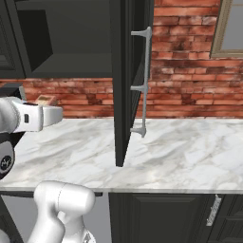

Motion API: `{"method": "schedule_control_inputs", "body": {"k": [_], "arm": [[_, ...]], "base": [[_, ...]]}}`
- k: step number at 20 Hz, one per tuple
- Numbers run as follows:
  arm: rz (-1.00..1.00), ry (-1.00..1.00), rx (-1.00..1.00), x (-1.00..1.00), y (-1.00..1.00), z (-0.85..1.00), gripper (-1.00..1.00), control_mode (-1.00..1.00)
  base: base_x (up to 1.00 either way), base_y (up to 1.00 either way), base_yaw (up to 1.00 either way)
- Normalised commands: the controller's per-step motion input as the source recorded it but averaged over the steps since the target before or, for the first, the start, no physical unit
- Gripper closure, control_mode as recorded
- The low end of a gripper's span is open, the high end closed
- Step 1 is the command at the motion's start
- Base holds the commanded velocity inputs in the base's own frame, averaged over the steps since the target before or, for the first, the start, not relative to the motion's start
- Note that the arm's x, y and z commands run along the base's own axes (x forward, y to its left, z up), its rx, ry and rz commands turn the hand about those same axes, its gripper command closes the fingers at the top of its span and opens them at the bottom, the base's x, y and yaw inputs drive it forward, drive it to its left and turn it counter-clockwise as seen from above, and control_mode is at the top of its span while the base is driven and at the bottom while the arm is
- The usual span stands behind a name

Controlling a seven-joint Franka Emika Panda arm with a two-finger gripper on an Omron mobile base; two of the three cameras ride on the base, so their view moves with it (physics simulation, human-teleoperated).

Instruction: Locate and retrieve the dish brush and bar soap from the cabinet. Place them next to the sink.

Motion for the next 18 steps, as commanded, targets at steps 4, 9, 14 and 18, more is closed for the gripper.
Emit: {"method": "schedule_control_inputs", "body": {"k": [4, 9, 14, 18], "arm": [[0.0, -0.09, -0.03, -0.33, 0.0, -0.2, 1.0, -1.0], [0.0, -0.05, -0.01, 0.0, 0.0, 0.0, 1.0, -1.0], [0.0, 0.0, 0.0, -0.09, 0.0, -0.04, 1.0, -1.0], [0.0, 0.0, 0.0, -0.01, 0.0, 0.0, 1.0, -1.0]], "base": [[0.0, 0.0, 0.0], [0.0, 0.0, 0.0], [0.0, 0.0, 0.0], [0.0, 0.0, 0.0]]}}
